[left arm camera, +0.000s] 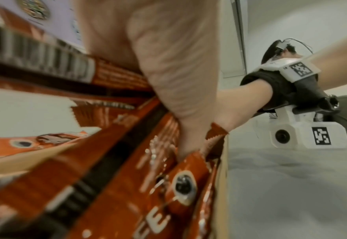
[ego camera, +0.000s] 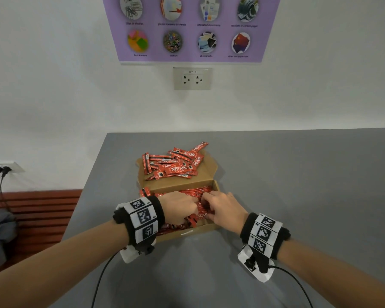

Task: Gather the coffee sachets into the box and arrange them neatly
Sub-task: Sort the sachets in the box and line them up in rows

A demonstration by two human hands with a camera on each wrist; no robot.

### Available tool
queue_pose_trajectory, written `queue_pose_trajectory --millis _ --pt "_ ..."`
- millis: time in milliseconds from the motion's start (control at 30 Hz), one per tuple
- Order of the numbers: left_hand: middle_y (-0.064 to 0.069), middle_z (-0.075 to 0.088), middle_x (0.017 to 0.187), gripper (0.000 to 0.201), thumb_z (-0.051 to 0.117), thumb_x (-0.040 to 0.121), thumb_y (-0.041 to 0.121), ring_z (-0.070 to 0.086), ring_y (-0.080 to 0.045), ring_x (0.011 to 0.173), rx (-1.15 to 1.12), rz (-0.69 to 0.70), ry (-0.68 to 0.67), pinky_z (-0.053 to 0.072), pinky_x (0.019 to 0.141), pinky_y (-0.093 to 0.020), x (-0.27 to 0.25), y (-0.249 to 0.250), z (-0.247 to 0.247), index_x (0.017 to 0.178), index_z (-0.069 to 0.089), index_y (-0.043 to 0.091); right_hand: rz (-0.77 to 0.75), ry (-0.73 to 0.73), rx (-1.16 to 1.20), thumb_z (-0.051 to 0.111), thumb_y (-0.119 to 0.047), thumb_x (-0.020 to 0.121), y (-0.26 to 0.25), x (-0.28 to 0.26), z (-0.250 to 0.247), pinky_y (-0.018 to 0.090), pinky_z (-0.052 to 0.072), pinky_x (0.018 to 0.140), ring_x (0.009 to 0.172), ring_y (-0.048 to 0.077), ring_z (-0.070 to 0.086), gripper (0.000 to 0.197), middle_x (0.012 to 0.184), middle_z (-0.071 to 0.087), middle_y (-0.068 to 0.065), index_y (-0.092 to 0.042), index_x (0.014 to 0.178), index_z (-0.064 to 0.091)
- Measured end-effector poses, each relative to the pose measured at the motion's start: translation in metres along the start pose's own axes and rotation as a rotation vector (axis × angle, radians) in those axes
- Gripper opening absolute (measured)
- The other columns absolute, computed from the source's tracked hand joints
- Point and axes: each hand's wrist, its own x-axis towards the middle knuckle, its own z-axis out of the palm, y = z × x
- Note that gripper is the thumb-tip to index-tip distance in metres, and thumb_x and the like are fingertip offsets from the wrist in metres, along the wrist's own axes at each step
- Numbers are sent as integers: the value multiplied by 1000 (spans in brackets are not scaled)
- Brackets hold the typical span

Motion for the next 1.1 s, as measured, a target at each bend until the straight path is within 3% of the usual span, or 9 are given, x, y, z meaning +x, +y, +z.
queue_pose_trajectory --millis 100,267,467,600,733,800,867,1000,1100 --pt "-4 52 118 29 51 92 15 55 -24 101 -33 -8 45 40 75 -29 -5 -6 2 120 57 12 -2 -3 -6 62 -22 85 0 -1 -1 34 33 79 100 21 53 27 107 56 0 -16 108 50" --pt "4 59 118 28 55 91 26 56 -13 105 -198 -32 181 46 87 -28 -17 -24 6 118 58 19 1 -13 -7 62 -24 85 -1 -1 -3 34 35 85 102 19 53 29 109 56 0 -16 110 50" --pt "11 60 87 17 55 92 18 49 3 67 -398 -134 423 37 65 -11 -30 -42 9 107 61 19 -1 -26 -3 61 -24 86 -1 -1 -5 36 35 89 102 17 52 27 110 56 -2 -17 110 50" --pt "9 62 90 12 55 91 12 57 -3 79 -518 -171 626 50 75 -24 -32 -49 13 100 60 19 -2 -35 -5 61 -23 86 -2 -1 -6 36 35 89 101 16 52 27 108 56 -3 -18 110 50" --pt "12 55 105 30 54 90 2 52 -2 98 -579 -202 875 43 89 -17 -31 -49 19 115 61 15 -4 -35 1 60 -23 87 -1 -1 -7 36 35 88 100 16 53 26 108 56 -4 -18 110 51" --pt "12 51 108 33 50 91 1 49 0 99 -620 -242 944 42 86 -13 -30 -49 20 118 60 16 -6 -33 2 60 -22 87 -2 -1 -7 35 35 87 99 16 53 25 107 56 -4 -18 110 51" --pt "10 53 103 26 47 93 2 52 0 91 -691 -266 1012 41 78 -10 -29 -48 18 108 60 19 -6 -30 3 60 -22 87 -2 -1 -7 35 34 86 99 16 53 25 106 56 -3 -18 109 51" --pt "11 54 80 20 45 95 5 50 -3 69 -737 -247 999 39 63 -14 -25 -43 13 87 55 19 5 -37 -7 61 -21 85 -2 -1 -6 34 32 84 99 17 53 26 105 56 -3 -18 109 51" --pt "8 60 79 9 56 92 17 55 -3 66 -713 -245 942 40 61 -14 -20 -38 13 96 62 11 11 -38 0 62 -20 83 -2 0 -6 34 31 82 98 18 53 27 102 55 -3 -17 108 51"
